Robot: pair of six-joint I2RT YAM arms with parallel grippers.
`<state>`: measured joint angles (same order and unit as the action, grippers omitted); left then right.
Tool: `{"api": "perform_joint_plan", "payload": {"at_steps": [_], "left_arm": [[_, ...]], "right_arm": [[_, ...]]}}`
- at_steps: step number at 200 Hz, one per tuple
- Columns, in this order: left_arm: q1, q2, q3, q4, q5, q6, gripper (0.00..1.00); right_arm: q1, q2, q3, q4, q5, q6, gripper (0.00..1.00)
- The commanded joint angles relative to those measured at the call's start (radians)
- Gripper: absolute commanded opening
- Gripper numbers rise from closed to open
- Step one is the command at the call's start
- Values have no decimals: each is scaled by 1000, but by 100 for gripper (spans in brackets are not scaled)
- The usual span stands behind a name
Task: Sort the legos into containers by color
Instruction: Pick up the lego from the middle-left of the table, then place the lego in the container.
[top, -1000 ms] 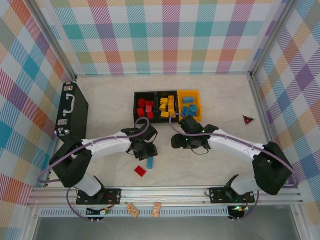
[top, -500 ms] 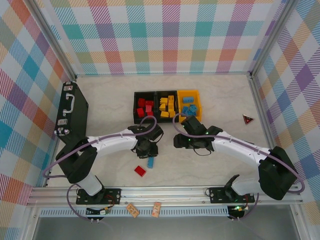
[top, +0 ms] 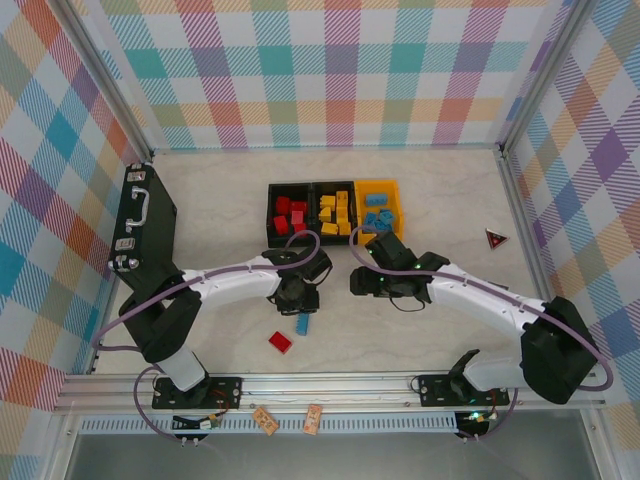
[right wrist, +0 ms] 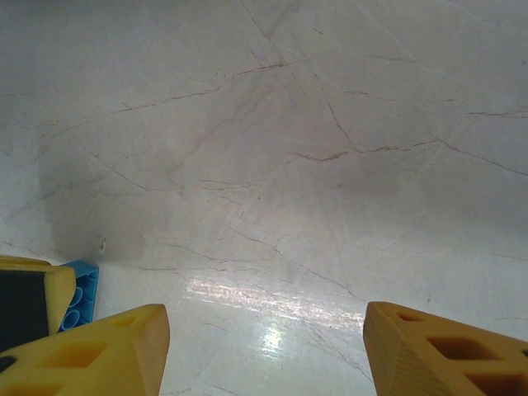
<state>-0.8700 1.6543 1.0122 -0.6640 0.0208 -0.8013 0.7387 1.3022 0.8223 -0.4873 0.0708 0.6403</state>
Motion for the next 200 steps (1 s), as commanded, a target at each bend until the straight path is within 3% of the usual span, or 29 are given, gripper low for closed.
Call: {"api": "perform_joint_plan", "payload": {"at_steps": [1, 96, 200], "left_arm": [[-11, 36, 11, -46, -37, 20, 11], [-12, 44, 234, -130, -113, 88, 7], [26, 290, 768, -164, -160, 200, 6]], "right_arm": [[-9, -23, -15, -11, 11, 11, 64], [-61, -169, -46, -57, 43, 15, 67], [-207, -430, -143, -174, 49, 36, 70]]}}
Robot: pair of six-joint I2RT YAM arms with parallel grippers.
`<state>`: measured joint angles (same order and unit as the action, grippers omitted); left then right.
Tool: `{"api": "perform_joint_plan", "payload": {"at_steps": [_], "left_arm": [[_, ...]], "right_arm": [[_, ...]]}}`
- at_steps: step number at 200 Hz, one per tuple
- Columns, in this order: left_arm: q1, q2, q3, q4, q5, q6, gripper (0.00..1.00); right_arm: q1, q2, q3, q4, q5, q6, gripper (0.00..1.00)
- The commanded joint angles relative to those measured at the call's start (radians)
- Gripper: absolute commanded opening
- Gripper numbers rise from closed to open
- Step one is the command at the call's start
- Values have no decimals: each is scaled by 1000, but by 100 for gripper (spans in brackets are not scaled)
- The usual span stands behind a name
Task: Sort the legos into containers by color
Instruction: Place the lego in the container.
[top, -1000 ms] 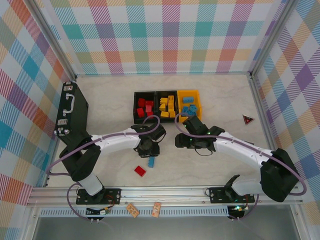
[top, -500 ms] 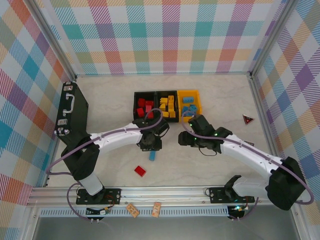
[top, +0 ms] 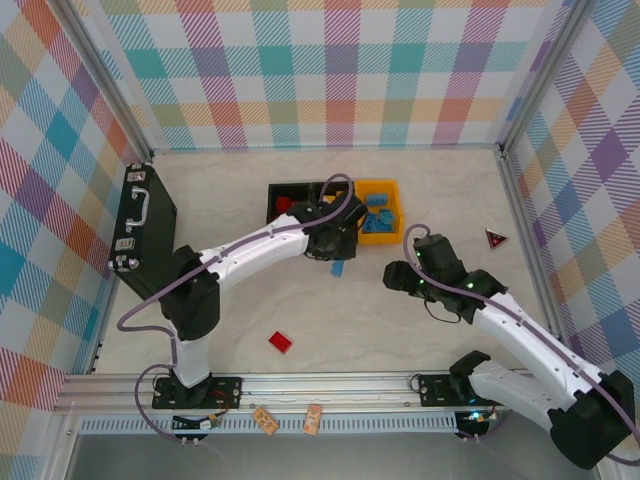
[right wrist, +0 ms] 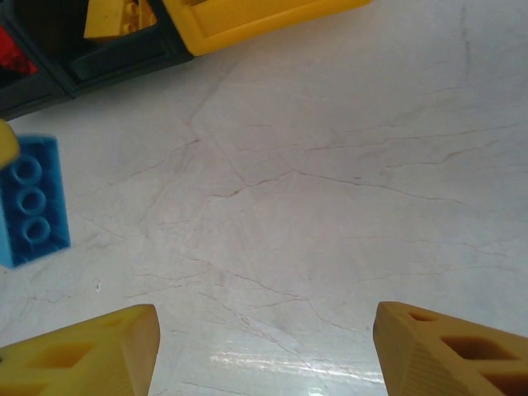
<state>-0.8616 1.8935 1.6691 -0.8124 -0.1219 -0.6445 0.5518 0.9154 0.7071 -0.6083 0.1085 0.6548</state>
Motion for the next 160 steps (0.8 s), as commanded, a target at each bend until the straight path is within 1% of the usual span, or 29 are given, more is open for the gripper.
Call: {"api": "perform_joint_plan", "payload": {"at_steps": [1, 42, 97, 127, 160], "left_arm": [[19, 54, 116, -15, -17, 44, 6], [47, 189, 319, 26, 10, 52, 5], [74, 390, 580, 53, -17, 76, 5], [89, 472, 681, 81, -26, 77, 5], [105, 547, 753, 113, -31, 86, 6]], "right_arm": [[-21, -46, -28, -54, 11, 22, 70], [-38, -84, -48, -77, 8, 39, 71], [-39, -102, -58, -87, 7, 58, 70], [-39, -122, -75, -95, 5, 74, 70], [-41, -139, -79, -108, 12, 77, 71]]}}
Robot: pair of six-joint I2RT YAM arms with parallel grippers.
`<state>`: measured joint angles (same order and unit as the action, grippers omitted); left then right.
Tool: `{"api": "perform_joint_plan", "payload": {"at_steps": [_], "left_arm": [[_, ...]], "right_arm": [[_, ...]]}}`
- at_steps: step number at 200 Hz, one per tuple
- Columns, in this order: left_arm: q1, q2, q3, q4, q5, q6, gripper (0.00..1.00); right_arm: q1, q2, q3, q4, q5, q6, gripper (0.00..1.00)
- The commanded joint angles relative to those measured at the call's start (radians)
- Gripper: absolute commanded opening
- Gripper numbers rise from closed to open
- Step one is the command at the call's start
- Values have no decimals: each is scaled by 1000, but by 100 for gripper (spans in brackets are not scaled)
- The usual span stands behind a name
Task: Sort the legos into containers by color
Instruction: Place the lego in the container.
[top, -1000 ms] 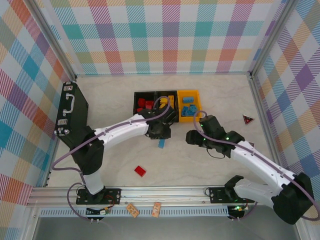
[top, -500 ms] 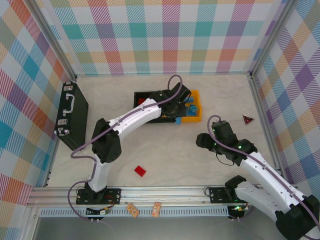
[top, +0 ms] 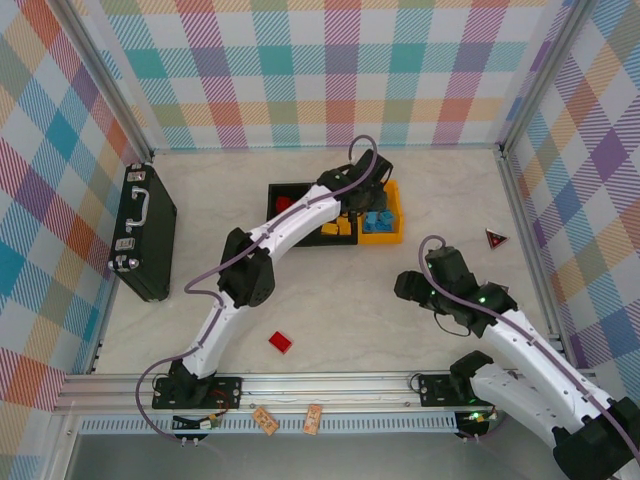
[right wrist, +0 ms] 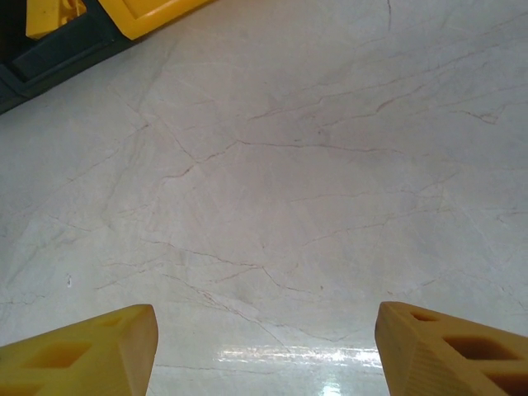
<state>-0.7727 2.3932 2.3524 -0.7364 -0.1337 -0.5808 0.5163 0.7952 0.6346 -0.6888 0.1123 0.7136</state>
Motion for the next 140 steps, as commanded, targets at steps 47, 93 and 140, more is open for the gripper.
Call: {"api": "perform_joint_plan", "payload": {"at_steps": [47, 93, 140], "left_arm": [[27, 95, 130, 53, -19, 30, 31], [25, 46, 110, 16, 8, 39, 44], [1, -168, -129, 58, 59, 59, 46]], "right_arm": [[-7, -13, -1, -22, 6, 17, 71], [-7, 14, 6, 0, -3, 16, 71], [-7, 37, 20, 34, -34, -21, 71]]}}
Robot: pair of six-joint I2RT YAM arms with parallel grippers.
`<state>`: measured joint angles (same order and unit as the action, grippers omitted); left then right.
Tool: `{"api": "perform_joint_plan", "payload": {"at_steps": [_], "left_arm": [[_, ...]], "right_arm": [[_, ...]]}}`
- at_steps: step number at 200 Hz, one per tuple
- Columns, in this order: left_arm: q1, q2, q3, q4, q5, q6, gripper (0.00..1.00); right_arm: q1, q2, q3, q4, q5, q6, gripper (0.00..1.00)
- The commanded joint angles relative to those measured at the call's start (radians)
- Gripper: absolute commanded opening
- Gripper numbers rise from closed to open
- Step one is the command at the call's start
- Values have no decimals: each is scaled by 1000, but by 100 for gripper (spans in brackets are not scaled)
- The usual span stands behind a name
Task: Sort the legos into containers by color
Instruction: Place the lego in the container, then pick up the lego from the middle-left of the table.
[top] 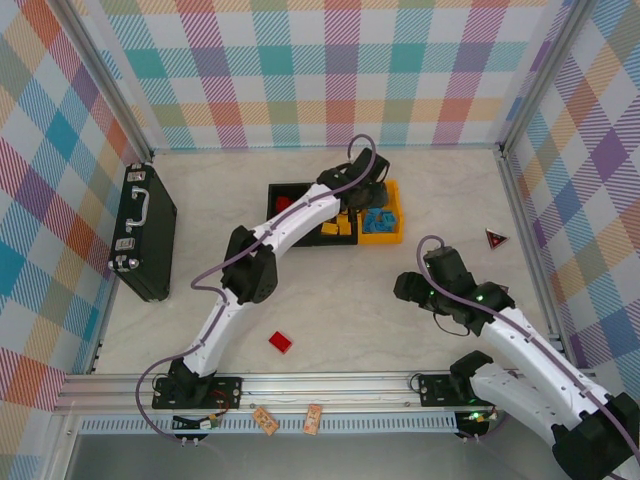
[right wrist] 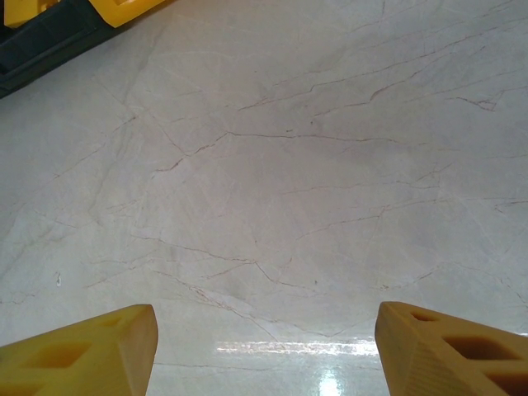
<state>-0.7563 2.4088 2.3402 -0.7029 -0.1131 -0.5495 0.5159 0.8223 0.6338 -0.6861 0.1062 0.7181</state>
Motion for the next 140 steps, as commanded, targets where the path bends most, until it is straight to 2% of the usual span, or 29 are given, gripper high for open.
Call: {"api": "perform_joint_plan", "payload": {"at_steps": [1, 64, 140], "left_arm": [[-16, -190, -125, 27, 41, 27, 46], [-23, -627, -725, 135, 81, 16, 50], [-23, -1017, -1200, -19, 147, 57, 52]], "right_arm": [[-7, 10, 22, 32, -29, -26, 71], [-7, 64, 55, 131, -166, -125, 71], [-2, 156, 81, 191, -478, -258, 70]]}}
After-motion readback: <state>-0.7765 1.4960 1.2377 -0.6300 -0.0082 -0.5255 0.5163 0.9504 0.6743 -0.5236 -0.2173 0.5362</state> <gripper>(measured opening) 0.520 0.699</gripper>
